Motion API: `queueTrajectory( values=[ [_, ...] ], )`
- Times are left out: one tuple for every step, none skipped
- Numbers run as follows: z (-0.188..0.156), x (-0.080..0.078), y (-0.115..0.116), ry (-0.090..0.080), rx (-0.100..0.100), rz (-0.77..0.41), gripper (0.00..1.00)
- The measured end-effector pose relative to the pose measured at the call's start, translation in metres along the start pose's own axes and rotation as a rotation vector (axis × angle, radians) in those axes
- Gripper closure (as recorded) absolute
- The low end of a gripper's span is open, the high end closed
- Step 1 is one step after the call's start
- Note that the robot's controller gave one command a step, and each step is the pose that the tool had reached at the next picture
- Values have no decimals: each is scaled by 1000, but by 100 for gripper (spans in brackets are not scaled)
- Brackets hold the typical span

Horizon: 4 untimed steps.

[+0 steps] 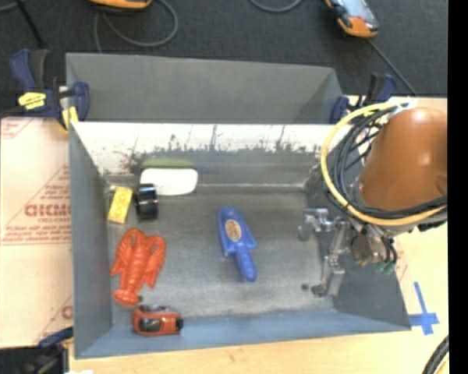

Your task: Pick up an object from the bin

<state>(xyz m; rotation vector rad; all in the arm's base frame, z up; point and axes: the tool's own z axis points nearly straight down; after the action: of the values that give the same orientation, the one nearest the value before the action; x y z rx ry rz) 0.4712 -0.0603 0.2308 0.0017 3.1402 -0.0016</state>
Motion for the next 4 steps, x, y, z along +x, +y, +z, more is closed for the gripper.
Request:
queueTrajectory(
  values=[
    [39,-25,26,-8,1,-24,0],
    [93,-36,40,-6,0,-56,0],
    [127,-49,47,0,0,-127,0],
    [134,-60,47,-2,0,-213,0]
  ],
)
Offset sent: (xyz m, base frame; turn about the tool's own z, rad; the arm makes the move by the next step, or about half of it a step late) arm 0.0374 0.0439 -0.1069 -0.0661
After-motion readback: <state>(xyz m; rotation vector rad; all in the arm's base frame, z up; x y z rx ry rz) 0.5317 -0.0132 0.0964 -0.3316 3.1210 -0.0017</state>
